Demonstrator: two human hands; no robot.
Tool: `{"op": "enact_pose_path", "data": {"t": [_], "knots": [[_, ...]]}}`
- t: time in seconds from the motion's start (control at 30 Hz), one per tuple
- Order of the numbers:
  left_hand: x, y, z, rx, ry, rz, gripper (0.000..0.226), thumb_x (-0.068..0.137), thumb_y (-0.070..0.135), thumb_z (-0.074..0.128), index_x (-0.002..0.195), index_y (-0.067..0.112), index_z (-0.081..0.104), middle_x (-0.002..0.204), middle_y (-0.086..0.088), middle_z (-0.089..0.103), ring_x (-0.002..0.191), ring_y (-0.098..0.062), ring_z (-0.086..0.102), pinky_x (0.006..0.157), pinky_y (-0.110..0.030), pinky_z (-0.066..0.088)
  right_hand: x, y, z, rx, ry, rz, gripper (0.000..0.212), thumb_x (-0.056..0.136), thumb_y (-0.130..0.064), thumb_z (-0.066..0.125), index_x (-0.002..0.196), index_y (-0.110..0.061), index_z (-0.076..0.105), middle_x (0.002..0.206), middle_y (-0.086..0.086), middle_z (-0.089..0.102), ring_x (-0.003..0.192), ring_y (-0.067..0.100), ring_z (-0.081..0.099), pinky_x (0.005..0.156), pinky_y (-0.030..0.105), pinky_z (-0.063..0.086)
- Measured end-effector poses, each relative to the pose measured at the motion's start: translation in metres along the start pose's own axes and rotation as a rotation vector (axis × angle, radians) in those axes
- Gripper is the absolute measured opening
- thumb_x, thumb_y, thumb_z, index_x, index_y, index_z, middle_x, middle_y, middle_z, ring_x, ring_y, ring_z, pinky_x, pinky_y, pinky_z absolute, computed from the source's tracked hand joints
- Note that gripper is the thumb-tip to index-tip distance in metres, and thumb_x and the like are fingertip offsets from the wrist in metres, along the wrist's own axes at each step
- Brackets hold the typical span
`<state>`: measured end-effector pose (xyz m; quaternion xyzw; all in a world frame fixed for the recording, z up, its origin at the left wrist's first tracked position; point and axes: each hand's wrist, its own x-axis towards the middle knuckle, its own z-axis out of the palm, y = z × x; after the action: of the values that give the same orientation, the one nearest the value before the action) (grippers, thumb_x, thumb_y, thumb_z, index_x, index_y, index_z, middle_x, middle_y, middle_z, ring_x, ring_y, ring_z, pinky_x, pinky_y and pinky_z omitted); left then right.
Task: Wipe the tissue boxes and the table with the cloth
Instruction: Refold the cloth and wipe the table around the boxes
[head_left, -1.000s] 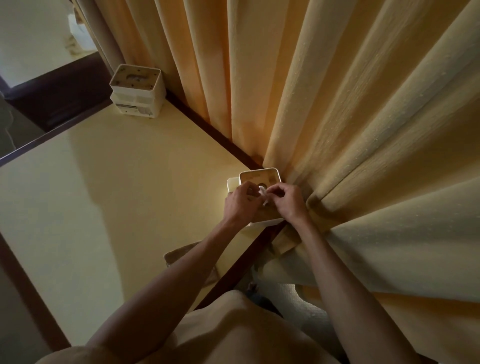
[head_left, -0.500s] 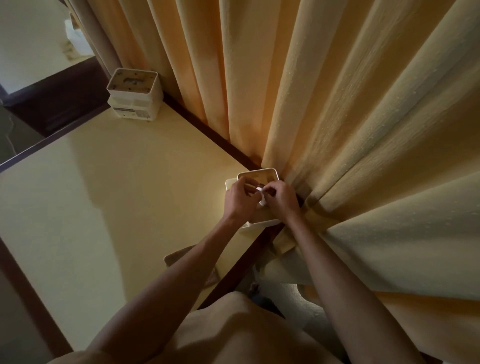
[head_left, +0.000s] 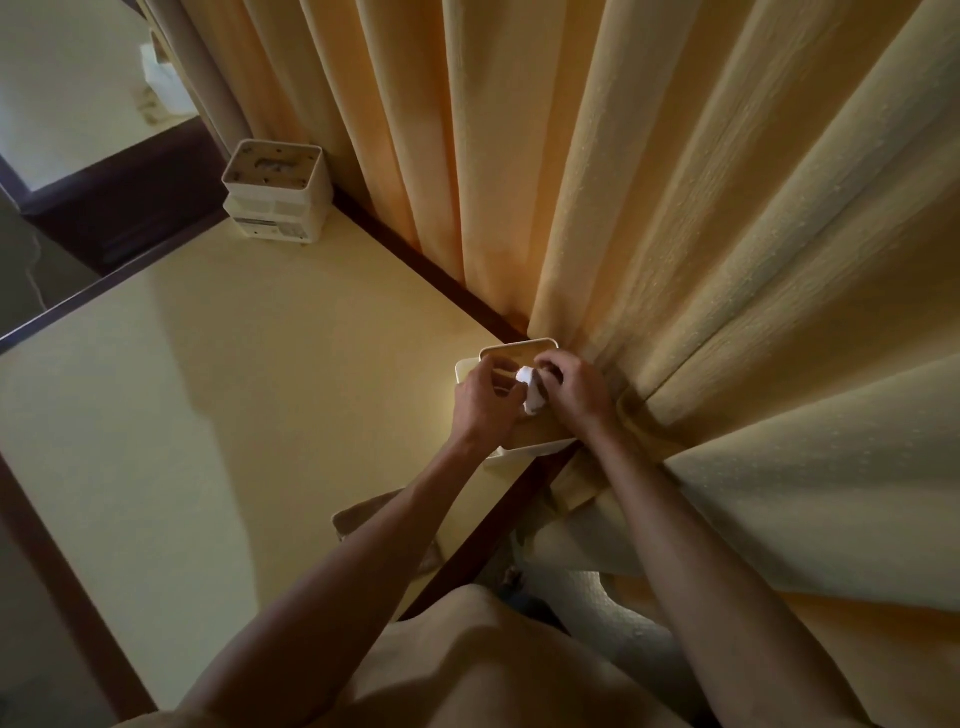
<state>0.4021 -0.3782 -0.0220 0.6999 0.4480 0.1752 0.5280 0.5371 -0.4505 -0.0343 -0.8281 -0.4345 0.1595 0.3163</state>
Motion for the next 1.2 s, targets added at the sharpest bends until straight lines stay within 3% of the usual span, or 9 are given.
{"op": "enact_pose_path", "data": {"t": [0.13, 0.33, 0.47, 0.53, 0.67, 0.8, 0.9, 1.1, 1.2], "knots": [[0.0, -0.009, -0.009, 0.039, 0.037, -0.007, 0.015, 0.098, 0.017, 0.056, 0.108, 0.02, 0.066, 0.097, -0.001, 0.074, 0.082, -0.014, 0.07, 0.06, -0.02, 0.053, -0.008, 0.005, -0.003, 0.031, 0.061, 0.011, 0.024, 0.099, 0.0, 0.055, 0.116, -0.002, 0.071, 0.114, 0.014, 0.073, 0.105, 0.026, 0.067, 0.084, 0.022, 0.043], [-0.02, -0.029, -0.037, 0.04, 0.015, 0.035, 0.016, 0.098, 0.011, 0.059, 0.111, 0.01, 0.068, 0.103, -0.003, 0.074, 0.087, -0.017, 0.072, 0.073, -0.032, 0.059, -0.045, -0.003, 0.0, 0.071, 0.268, -0.038, 0.018, 0.099, -0.005, 0.057, 0.108, -0.006, 0.073, 0.104, 0.009, 0.074, 0.095, 0.017, 0.067, 0.08, 0.028, 0.056], [-0.04, -0.061, -0.069, 0.23, -0.069, 0.062, 0.017, 0.097, 0.011, 0.063, 0.113, 0.014, 0.069, 0.111, 0.003, 0.071, 0.094, -0.011, 0.068, 0.074, -0.02, 0.054, -0.077, -0.037, 0.016, 0.12, 0.353, -0.187, 0.013, 0.094, 0.0, 0.063, 0.102, -0.002, 0.073, 0.099, 0.01, 0.073, 0.09, 0.012, 0.063, 0.078, 0.016, 0.051], [-0.052, -0.085, -0.089, 0.348, -0.115, 0.052, 0.021, 0.098, 0.012, 0.063, 0.119, 0.013, 0.067, 0.119, 0.0, 0.069, 0.1, -0.01, 0.064, 0.078, -0.019, 0.049, -0.093, -0.055, 0.034, 0.119, 0.284, -0.279, 0.014, 0.093, -0.003, 0.059, 0.1, -0.002, 0.072, 0.095, 0.009, 0.07, 0.087, 0.012, 0.061, 0.076, 0.015, 0.05], [-0.083, -0.146, -0.131, 0.596, -0.094, -0.08, 0.031, 0.095, 0.021, 0.066, 0.126, 0.016, 0.063, 0.126, -0.01, 0.065, 0.113, -0.024, 0.058, 0.09, -0.038, 0.05, -0.121, -0.074, 0.087, 0.039, -0.135, -0.356, 0.02, 0.095, -0.008, 0.054, 0.105, -0.003, 0.07, 0.101, 0.01, 0.068, 0.094, 0.018, 0.061, 0.08, 0.032, 0.059], [-0.112, -0.179, -0.147, 0.525, -0.032, -0.242, 0.042, 0.093, 0.027, 0.07, 0.132, 0.019, 0.06, 0.123, -0.007, 0.059, 0.111, -0.027, 0.058, 0.09, -0.04, 0.052, -0.128, -0.075, 0.133, -0.108, -0.447, -0.16, 0.038, 0.102, -0.017, 0.052, 0.14, -0.011, 0.056, 0.132, 0.011, 0.053, 0.123, 0.025, 0.048, 0.1, 0.038, 0.051], [-0.12, -0.184, -0.146, 0.424, -0.027, -0.262, 0.041, 0.092, 0.021, 0.071, 0.131, 0.015, 0.061, 0.118, -0.008, 0.062, 0.107, -0.026, 0.063, 0.089, -0.039, 0.055, -0.125, -0.08, 0.153, -0.155, -0.476, 0.033, 0.046, 0.105, -0.022, 0.05, 0.15, -0.017, 0.046, 0.141, 0.012, 0.042, 0.13, 0.027, 0.044, 0.102, 0.038, 0.047], [-0.123, -0.184, -0.145, 0.441, -0.068, -0.297, 0.021, 0.091, 0.016, 0.067, 0.111, 0.01, 0.065, 0.109, -0.009, 0.056, 0.106, -0.027, 0.056, 0.082, -0.03, 0.044, -0.117, -0.097, 0.168, -0.226, -0.436, 0.162, 0.012, 0.096, -0.007, 0.06, 0.106, -0.013, 0.055, 0.13, 0.011, 0.044, 0.12, 0.027, 0.047, 0.084, 0.03, 0.049], [-0.124, -0.18, -0.15, 0.35, -0.068, -0.298, 0.023, 0.091, 0.008, 0.061, 0.114, 0.01, 0.061, 0.106, -0.008, 0.064, 0.096, -0.024, 0.061, 0.073, -0.032, 0.048, -0.115, -0.1, 0.161, -0.101, -0.462, 0.178, 0.019, 0.092, -0.002, 0.065, 0.094, -0.014, 0.05, 0.105, 0.006, 0.055, 0.097, 0.023, 0.056, 0.064, 0.018, 0.041]]}}
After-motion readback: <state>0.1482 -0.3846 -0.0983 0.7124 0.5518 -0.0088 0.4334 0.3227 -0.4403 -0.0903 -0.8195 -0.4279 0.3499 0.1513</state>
